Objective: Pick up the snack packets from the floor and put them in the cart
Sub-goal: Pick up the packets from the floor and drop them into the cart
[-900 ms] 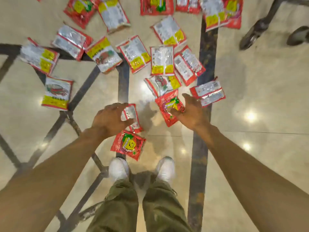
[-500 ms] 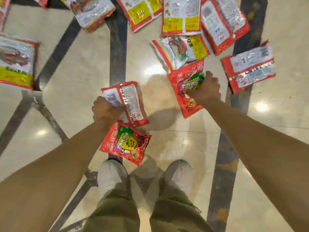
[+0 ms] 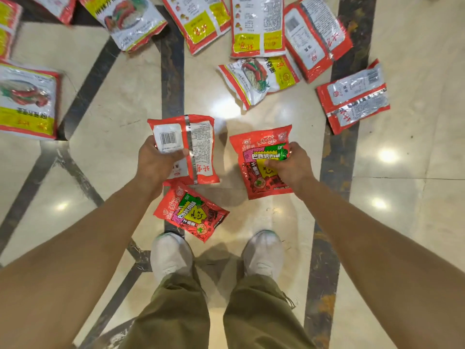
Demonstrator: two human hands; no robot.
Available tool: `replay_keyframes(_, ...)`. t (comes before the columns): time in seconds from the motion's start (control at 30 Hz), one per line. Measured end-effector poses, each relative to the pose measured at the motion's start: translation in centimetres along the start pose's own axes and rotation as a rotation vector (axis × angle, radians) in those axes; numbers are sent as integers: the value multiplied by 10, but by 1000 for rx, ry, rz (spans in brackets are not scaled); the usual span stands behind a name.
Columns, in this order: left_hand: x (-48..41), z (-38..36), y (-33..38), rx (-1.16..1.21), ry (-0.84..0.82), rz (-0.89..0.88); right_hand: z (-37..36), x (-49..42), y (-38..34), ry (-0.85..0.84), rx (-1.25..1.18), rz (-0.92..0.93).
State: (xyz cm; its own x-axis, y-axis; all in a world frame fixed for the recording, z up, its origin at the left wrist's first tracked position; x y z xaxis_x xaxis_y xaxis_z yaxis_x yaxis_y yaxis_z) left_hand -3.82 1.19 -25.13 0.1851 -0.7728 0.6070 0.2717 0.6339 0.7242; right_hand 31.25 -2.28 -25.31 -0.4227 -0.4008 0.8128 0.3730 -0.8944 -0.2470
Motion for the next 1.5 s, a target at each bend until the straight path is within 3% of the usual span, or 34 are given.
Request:
replay_keyframes(0.23, 97, 40, 171, 101, -59, -58, 120, 147, -30, -39, -432, -25)
replay_keyframes(0.47, 254, 74, 404, 103, -196, -101, 319, 367, -86, -7, -785, 45)
replay_keyframes(0.7, 422, 59, 634, 106, -300, -346, 528, 544, -104, 98, -891, 144)
replay_keyframes(0.87, 514, 36, 746, 129, -311, -451, 651, 631, -100, 192, -935, 293)
replay_keyframes(1.2, 582, -59, 866, 246, -408, -554, 805, 656, -92, 311, -972, 417)
replay_keyframes(1.5, 516, -159, 957, 320, -368, -541, 928, 573, -153, 291, -946, 448)
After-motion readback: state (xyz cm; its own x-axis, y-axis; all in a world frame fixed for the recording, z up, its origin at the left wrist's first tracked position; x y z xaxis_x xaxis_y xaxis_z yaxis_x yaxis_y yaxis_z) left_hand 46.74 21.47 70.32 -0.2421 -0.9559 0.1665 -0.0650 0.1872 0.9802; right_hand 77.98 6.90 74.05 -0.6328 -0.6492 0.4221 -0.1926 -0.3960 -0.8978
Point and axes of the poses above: each hand's wrist, its own x-axis away from the middle knuckle, its own z-axis out of the back of the hand, y = z × x, the point moved 9 cm from there along -x, towards the middle knuckle, and after that the axes turned 11 degrees about -z, right-handed, at the moved point
